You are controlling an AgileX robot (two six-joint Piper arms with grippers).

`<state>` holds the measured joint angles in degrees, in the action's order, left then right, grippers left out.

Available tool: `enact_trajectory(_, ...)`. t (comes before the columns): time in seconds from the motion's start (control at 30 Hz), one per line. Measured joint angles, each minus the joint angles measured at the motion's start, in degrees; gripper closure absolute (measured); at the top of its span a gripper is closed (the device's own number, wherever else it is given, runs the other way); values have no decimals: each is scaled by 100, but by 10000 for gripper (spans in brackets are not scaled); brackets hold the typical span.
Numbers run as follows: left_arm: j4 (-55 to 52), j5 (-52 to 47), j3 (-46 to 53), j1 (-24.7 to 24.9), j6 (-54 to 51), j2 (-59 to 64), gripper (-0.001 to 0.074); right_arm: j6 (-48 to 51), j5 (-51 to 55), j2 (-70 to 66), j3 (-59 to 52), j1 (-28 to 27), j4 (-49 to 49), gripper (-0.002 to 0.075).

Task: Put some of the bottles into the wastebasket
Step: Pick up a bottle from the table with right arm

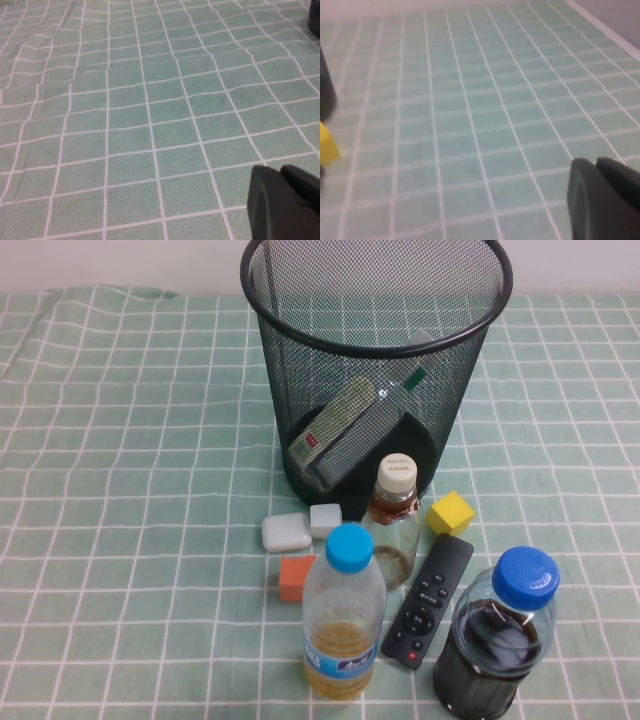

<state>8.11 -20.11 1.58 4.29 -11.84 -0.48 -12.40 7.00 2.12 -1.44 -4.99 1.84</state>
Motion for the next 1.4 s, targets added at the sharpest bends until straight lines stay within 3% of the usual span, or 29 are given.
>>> enact_trajectory(0.2, 0, 0, 0, 0, 0, 0, 735, -107, -1389, 0, 0, 0, -951, 733)
enact_trajectory(0.3, 0, 0, 0, 0, 0, 0, 735, -642, -1170, -73, 131, 11, -1428, 733)
enact_trajectory(0.43, 0, 0, 0, -12, 0, 0, 735, -608, 206, -581, 923, 11, -1417, 733)
enact_trajectory(0.7, 0, 0, 0, -12, 0, 0, 735, 958, 3056, -2752, 3461, 11, -1391, 733)
enact_trajectory(0.83, 0, 0, 0, -12, 0, 0, 735, 1401, 3884, -3941, 4495, 11, -1468, 733)
enact_trajectory(0.97, 0, 0, 0, -12, 0, 0, 735, 1830, 4018, -4904, 5199, 71, -1928, 731)
enact_trajectory(1.07, 0, 0, 0, -12, 0, 0, 735, 1897, 3910, -5605, 5698, 588, -2057, 729)
enact_trajectory(1.3, 0, 0, 0, -12, 0, 0, 735, 1771, 3112, -6863, 6741, 2808, -1319, 727)
enact_trajectory(1.4, 0, 0, 0, -12, 0, 0, 735, 1771, 2778, -7123, 6874, 3247, -1274, 665)
